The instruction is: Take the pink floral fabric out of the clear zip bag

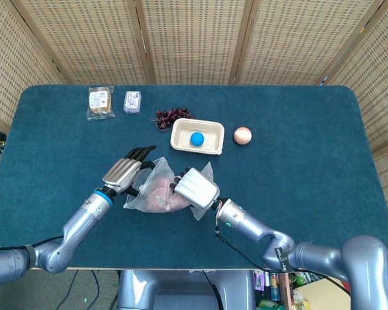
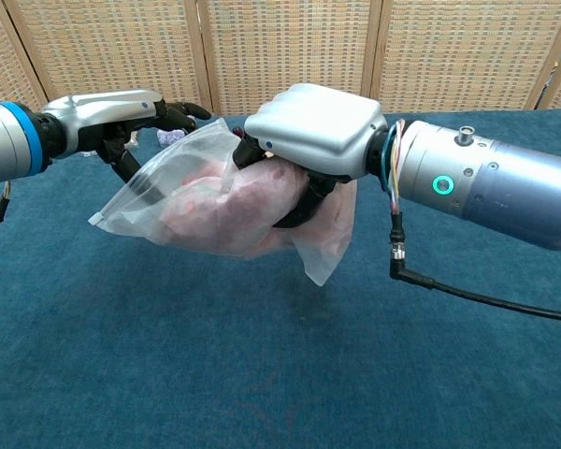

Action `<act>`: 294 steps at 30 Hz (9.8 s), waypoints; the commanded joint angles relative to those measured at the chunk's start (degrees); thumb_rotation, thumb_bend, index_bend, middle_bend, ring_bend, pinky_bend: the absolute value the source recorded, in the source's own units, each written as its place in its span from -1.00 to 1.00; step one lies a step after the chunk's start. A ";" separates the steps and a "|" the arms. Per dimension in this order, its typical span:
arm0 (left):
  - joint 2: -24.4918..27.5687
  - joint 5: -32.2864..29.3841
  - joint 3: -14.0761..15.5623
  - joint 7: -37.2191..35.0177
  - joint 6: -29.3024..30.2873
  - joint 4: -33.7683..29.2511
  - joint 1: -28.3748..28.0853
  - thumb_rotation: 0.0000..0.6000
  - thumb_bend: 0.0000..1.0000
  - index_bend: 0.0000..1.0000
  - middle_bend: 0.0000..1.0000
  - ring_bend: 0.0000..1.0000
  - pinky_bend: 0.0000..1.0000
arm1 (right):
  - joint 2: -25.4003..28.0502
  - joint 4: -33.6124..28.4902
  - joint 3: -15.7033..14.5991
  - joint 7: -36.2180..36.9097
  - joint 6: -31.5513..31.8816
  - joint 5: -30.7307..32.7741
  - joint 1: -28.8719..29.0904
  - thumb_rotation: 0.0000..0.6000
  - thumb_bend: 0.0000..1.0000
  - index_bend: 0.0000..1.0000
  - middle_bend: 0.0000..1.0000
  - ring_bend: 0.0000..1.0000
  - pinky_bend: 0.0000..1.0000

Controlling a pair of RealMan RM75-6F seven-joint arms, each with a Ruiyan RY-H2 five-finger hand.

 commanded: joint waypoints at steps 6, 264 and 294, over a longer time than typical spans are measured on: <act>-0.54 0.44 0.58 -1.10 0.36 -0.75 -0.62 1.00 -0.71 -0.14 -1.00 -1.00 -1.00 | 0.17 -1.67 1.11 -2.23 -1.05 2.37 0.30 1.00 1.00 0.27 0.35 0.22 0.31; 16.20 -1.48 0.21 -5.53 5.56 4.18 0.96 1.00 0.73 0.42 -1.00 -1.00 -1.00 | 13.01 12.96 -16.75 -15.17 4.01 -14.33 -2.10 1.00 0.77 0.53 0.64 0.45 0.99; 19.37 2.73 1.33 -19.61 2.71 21.10 7.86 1.00 0.74 0.42 -1.00 -1.00 -1.00 | 17.51 16.65 -17.65 -15.13 6.37 -13.42 -10.89 1.00 0.78 0.53 0.65 0.45 0.99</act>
